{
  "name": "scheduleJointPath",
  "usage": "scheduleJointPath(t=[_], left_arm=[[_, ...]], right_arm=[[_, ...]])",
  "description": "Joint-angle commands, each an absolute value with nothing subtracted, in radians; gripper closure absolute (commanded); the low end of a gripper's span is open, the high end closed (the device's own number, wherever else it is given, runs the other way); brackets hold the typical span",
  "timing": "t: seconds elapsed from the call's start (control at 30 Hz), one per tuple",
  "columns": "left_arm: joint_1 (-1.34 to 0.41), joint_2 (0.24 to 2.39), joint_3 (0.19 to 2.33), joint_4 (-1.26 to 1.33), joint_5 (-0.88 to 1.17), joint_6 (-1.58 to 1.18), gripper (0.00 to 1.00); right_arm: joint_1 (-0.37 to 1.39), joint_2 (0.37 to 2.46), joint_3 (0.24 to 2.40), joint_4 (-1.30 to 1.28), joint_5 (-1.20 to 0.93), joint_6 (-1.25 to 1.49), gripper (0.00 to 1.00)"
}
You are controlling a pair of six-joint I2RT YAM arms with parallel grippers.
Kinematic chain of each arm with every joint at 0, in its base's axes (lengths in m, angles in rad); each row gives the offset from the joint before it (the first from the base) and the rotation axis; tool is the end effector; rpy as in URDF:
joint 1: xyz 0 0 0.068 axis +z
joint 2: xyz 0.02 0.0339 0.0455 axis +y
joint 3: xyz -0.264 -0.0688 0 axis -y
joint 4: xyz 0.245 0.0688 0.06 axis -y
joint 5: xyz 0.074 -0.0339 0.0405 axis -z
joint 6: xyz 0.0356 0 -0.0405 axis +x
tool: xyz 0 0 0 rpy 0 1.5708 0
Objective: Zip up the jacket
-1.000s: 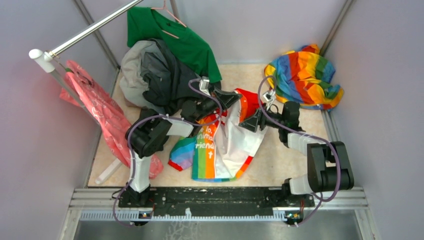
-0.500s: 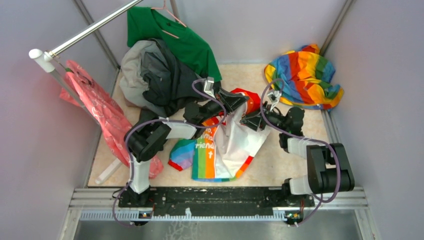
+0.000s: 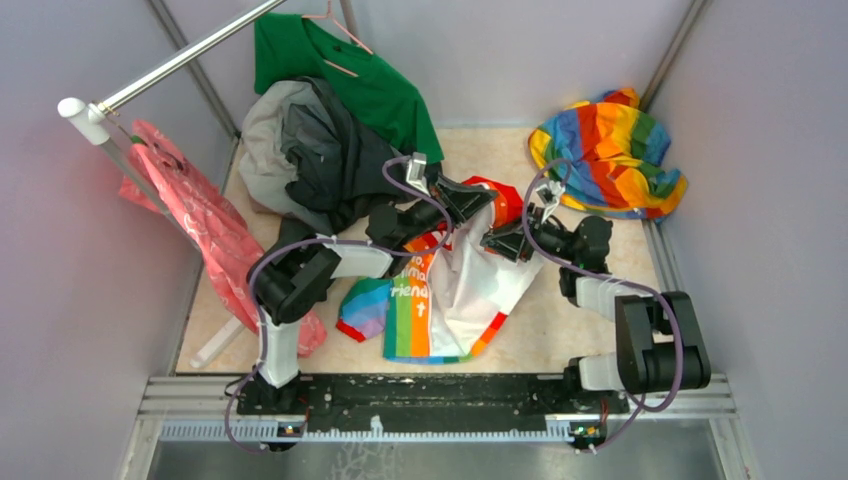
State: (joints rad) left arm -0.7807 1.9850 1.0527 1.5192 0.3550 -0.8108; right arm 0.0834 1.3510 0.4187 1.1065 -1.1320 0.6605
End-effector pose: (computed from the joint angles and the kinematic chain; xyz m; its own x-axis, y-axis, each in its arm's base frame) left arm 0.2825 -0.2972 0.2537 -0.3563 -0.6037 -0.7132 0.8814 0.0361 -0.4709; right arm 0.2409 0.0525 0.2256 -0.4304 0.2256 -0.8740 -0.8355 0.2668 0.4803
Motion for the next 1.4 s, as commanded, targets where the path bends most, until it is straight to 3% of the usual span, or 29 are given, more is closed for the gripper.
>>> scheduleJointPath(t=[0.0, 0.2, 0.4, 0.67, 0.87, 1.03, 1.2, 1.3, 1.37], left_arm=[[-0.775, 1.94, 1.094, 1.793, 0.335, -0.804, 1.0], [-0.773, 1.933, 1.088, 1.793, 0.337, -0.805, 1.0], [-0.77, 1.927, 1.081, 1.793, 0.337, -0.804, 1.0], [-0.758, 1.937, 1.069, 1.792, 0.353, -0.73, 1.0], [-0.706, 1.959, 1.07, 1.793, 0.352, -0.709, 1.0], [-0.636, 1.963, 1.031, 1.792, 0.388, -0.632, 1.0], [-0.591, 2.007, 0.991, 1.793, 0.408, -0.634, 1.0], [-0.586, 2.025, 0.989, 1.792, 0.417, -0.627, 1.0], [-0.589, 2.034, 0.998, 1.793, 0.437, -0.637, 1.0]], right_arm=[[0.089, 1.321, 0.443, 1.104, -1.159, 0.634, 0.66], [0.091, 1.327, 0.441, 1.112, -1.158, 0.639, 0.7], [0.091, 1.306, 0.434, 1.17, -1.15, 0.687, 0.99], [0.092, 1.247, 0.437, 1.247, -1.177, 0.828, 1.0], [0.097, 1.257, 0.55, 0.723, -1.244, 0.556, 1.0], [0.095, 1.225, 0.575, 0.659, -1.29, 0.523, 1.0], [0.095, 1.214, 0.551, 0.806, -1.337, 0.612, 1.0], [0.104, 1.214, 0.56, 0.749, -1.342, 0.569, 1.0], [0.117, 1.215, 0.597, 0.579, -1.314, 0.447, 1.0]])
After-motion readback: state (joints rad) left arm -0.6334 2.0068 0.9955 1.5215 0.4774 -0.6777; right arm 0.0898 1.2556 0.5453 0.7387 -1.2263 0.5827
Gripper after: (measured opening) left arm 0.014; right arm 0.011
